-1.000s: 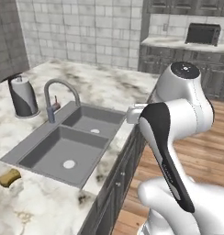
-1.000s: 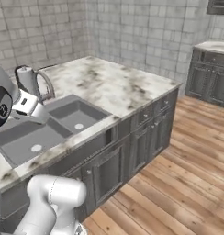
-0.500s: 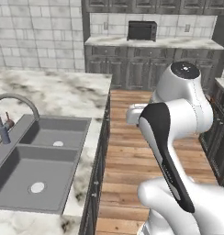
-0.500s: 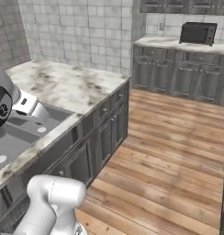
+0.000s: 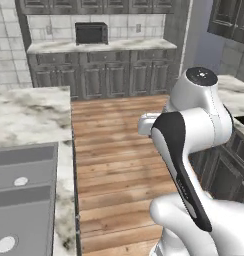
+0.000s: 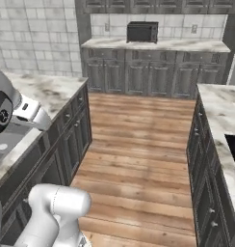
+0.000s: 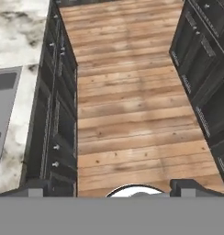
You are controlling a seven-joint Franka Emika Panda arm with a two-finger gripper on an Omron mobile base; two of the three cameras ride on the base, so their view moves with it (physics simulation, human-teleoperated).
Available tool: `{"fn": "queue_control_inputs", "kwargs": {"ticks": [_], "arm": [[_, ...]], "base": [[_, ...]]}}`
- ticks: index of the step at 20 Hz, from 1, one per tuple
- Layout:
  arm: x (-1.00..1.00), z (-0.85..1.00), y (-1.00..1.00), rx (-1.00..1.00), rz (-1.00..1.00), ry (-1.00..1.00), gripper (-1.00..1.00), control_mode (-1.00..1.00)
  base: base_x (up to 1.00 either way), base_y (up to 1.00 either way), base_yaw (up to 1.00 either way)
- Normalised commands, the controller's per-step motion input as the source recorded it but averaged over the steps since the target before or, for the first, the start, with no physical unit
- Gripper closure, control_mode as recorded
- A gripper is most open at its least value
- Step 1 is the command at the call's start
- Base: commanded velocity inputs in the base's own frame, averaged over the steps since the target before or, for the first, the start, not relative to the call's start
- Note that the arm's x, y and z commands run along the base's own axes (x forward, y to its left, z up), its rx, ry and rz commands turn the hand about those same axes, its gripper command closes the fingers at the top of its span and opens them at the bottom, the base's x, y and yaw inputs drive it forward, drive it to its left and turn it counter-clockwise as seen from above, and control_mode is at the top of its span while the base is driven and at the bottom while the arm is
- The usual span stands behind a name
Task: Locate and retrieve the sponge and dish brush from the cabinet. Place them next to the sink.
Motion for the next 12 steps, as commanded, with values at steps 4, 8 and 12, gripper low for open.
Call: {"fn": "queue_control_inputs", "kwargs": {"ticks": [4,8,12], "arm": [[0.0,0.0,0.0,0.0,0.0,0.0,-1.0,1.0],[0.0,0.0,0.0,0.0,0.0,0.0,-1.0,1.0],[0.0,0.0,0.0,0.0,0.0,0.0,-1.0,1.0]], "base": [[0.0,0.0,-0.48],[0.0,0.0,-0.45],[0.0,-0.03,-0.43]]}}
